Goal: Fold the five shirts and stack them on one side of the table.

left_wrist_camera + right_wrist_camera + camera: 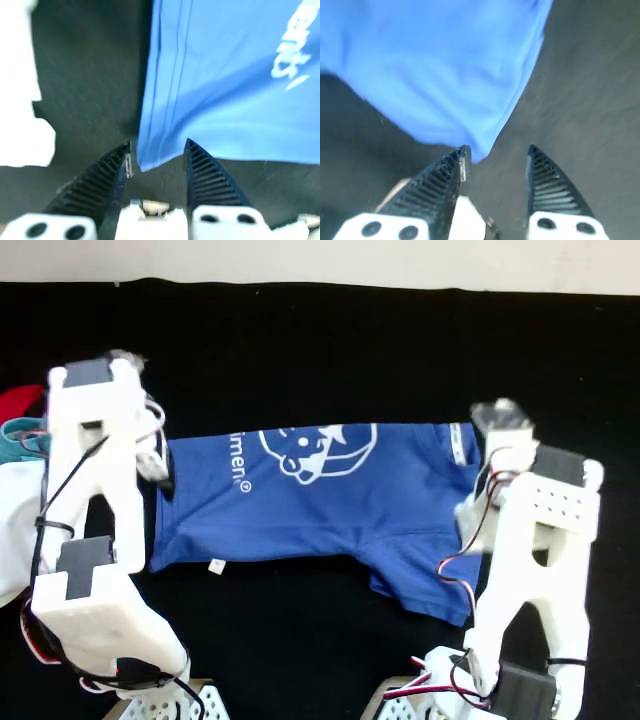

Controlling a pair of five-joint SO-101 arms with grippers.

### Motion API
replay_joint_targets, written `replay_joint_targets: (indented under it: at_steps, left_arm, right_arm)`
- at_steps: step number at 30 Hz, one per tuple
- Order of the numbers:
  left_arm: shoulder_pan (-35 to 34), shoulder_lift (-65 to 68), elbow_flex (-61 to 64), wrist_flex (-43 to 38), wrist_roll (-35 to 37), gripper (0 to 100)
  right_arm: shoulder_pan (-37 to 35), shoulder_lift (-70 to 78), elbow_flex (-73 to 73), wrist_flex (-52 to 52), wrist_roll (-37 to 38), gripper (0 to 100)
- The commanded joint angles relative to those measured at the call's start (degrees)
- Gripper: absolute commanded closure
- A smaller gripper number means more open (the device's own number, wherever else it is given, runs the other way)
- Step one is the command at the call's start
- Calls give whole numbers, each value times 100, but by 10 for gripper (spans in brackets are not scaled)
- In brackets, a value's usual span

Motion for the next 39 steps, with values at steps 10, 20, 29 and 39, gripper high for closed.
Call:
replay_joint_targets:
  at_steps: [10,20,29,39]
  left_arm:
    - [796,892,-409,-1196,475,991]
    - [505,3582,-2888,-1574,633,991]
    - [233,5420,-6167,-554,615,991]
    - [259,5833,-8453,1029,659,991]
  right_arm:
    - [-1156,1165,-787,-2167,-316,992]
    - [-963,4075,-2141,-3785,-466,992]
    - [-558,6695,-5209,-3125,-448,992]
    - [-532,7125,-8259,-549,-466,992]
